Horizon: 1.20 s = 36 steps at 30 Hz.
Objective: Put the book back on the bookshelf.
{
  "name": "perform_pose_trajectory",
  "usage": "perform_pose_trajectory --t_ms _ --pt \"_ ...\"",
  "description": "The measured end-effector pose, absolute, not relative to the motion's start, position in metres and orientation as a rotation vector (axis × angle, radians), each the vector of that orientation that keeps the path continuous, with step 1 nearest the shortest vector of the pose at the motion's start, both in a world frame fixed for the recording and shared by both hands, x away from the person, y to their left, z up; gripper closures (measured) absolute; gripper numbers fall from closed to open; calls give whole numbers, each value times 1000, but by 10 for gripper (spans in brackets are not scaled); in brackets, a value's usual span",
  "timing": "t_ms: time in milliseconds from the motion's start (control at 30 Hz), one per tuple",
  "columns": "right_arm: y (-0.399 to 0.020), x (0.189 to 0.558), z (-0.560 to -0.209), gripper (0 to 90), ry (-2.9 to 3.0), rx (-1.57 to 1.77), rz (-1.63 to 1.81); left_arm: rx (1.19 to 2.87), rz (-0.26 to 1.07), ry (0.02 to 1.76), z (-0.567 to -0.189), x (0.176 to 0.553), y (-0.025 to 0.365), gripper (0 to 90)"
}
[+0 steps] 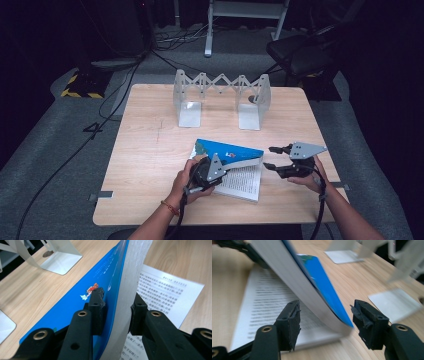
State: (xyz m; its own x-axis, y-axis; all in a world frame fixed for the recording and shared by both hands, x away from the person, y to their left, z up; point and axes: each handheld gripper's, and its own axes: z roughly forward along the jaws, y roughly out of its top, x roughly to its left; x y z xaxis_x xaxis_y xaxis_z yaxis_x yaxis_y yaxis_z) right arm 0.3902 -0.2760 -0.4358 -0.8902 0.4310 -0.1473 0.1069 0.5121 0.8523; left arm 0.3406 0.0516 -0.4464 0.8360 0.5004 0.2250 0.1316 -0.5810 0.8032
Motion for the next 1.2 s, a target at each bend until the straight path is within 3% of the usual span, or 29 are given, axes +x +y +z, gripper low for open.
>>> perform_pose_trajectory --t_ms 267,567,667,833,1200 --pt "-290 416 -466 397 2458 606 1212 2069 463 483 -440 347 71 708" --pt "-272 424 -498 389 2573 541 1179 2043 425 483 -439 348 78 708" --pt "-271 421 -494 395 2549 513 1255 2037 421 482 -439 348 77 706" --pt "-275 410 -472 514 2421 489 1348 1998 428 490 -432 345 78 710" --pt "-264 399 -429 511 2277 491 1479 1907 442 507 -419 332 89 717"
